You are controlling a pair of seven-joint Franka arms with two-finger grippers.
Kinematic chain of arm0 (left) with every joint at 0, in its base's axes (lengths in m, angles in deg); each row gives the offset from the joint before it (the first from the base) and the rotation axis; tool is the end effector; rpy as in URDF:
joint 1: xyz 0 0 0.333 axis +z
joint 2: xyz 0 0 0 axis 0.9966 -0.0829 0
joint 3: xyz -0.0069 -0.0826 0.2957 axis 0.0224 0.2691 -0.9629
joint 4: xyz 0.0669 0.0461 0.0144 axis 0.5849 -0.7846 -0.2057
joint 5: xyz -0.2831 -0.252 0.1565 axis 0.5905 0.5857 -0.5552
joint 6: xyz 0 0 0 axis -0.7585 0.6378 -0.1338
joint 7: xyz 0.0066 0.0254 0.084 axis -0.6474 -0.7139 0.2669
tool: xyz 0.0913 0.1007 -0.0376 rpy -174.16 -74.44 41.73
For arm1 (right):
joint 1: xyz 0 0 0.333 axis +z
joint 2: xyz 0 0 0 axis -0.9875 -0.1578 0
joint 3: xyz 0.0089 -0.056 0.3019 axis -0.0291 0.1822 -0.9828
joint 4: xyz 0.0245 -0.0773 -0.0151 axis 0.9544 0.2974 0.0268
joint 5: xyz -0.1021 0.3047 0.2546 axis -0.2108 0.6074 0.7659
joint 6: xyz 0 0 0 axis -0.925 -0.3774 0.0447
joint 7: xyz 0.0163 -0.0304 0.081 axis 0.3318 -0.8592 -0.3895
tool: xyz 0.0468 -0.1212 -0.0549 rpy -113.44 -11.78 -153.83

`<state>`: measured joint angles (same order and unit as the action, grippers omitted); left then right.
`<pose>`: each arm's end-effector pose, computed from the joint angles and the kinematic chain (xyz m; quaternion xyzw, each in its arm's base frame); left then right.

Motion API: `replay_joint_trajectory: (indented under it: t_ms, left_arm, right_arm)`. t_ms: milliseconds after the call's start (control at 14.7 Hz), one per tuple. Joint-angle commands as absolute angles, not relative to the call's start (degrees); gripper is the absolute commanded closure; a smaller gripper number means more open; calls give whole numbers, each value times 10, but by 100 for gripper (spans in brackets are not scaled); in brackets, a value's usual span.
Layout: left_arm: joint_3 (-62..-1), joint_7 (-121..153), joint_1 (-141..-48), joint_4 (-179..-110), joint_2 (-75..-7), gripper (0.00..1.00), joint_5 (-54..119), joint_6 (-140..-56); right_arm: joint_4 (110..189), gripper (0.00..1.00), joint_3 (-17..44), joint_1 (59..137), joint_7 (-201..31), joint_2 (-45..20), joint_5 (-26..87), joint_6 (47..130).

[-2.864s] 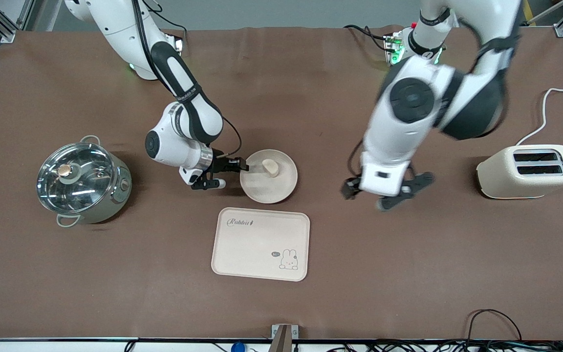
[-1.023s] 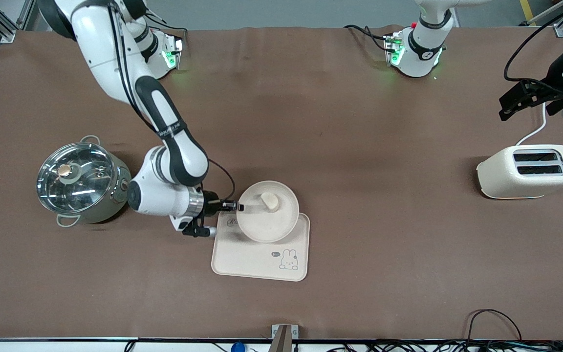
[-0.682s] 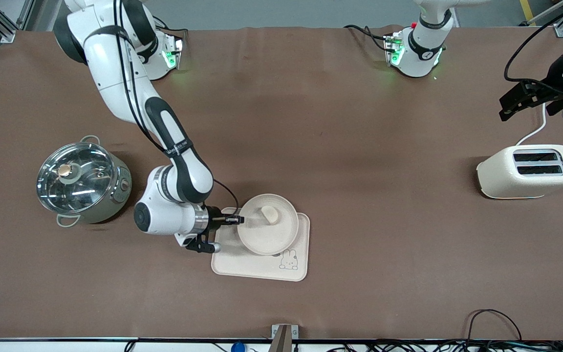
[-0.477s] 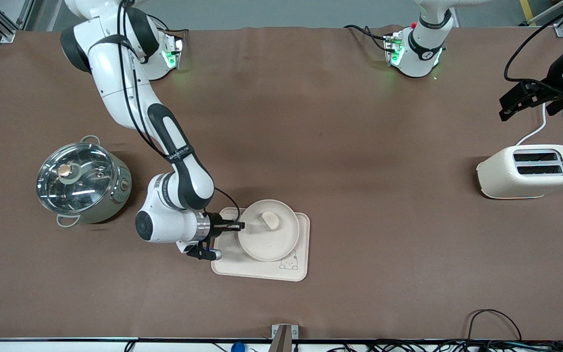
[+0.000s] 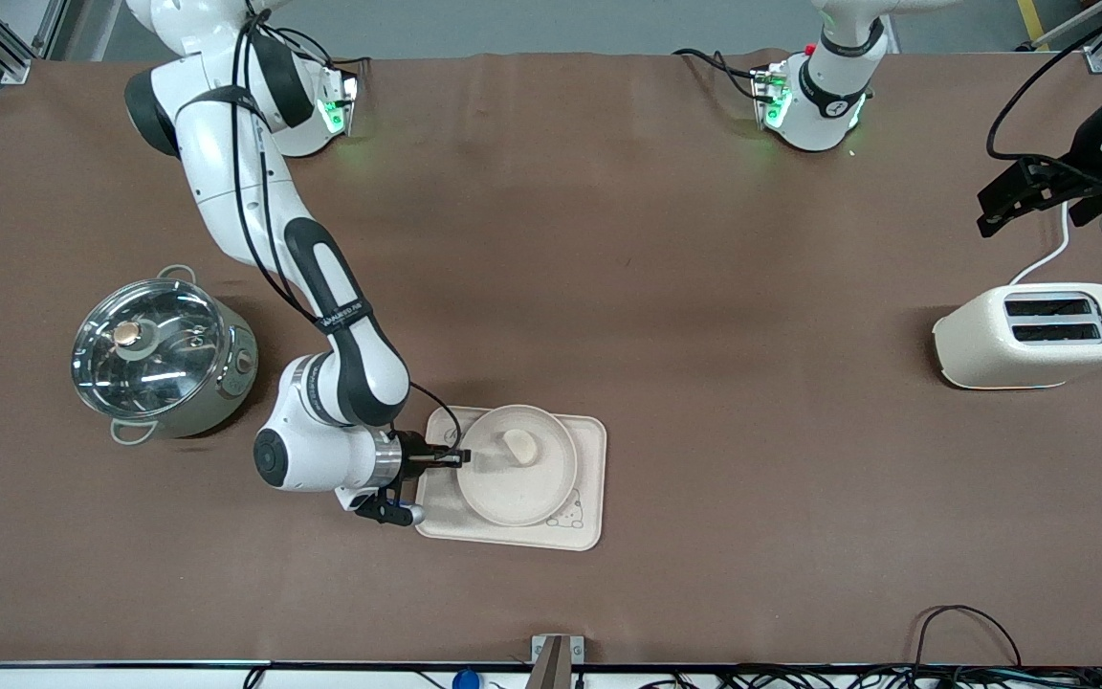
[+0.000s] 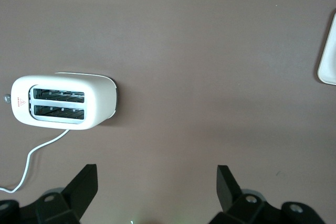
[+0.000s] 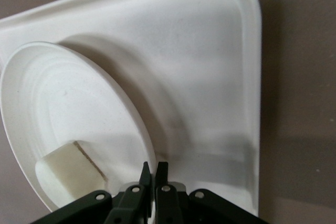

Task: Place bun in plate and plate on tray
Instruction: 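Lower the plate onto the tray and open the right gripper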

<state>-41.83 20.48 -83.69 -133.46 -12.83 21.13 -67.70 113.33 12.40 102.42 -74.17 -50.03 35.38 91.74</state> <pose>0.5482 -0.0553 0.6176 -0.9988 -0.0421 -0.0092 0.0235 0.7181 0.2985 0.1262 -0.9579 0.0715 0.0914 0.2627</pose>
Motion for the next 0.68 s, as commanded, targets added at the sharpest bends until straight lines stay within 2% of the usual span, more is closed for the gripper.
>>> replay_joint_trajectory:
  t_ms: [0, 273, 341, 477, 614]
  left_arm:
    - [-417, 198, -833, -1334, -123, 0, 214, -671]
    - [-417, 197, -832, -1334, -123, 0, 213, -671]
    - [-417, 197, -832, -1334, -123, 0, 213, -671]
    - [-418, 198, -832, -1334, -124, 0, 212, -671]
    - [-417, 197, -832, -1334, -124, 0, 213, -671]
  right_arm:
    - [1110, 100, 126, 1017, -726, -513, 341, 907]
    - [1108, 100, 127, 1014, -726, -513, 341, 909]
    - [1108, 95, 126, 1015, -726, -513, 341, 913]
    - [1108, 76, 126, 1015, -726, -513, 342, 915]
    - [1108, 65, 126, 1013, -727, -512, 342, 911]
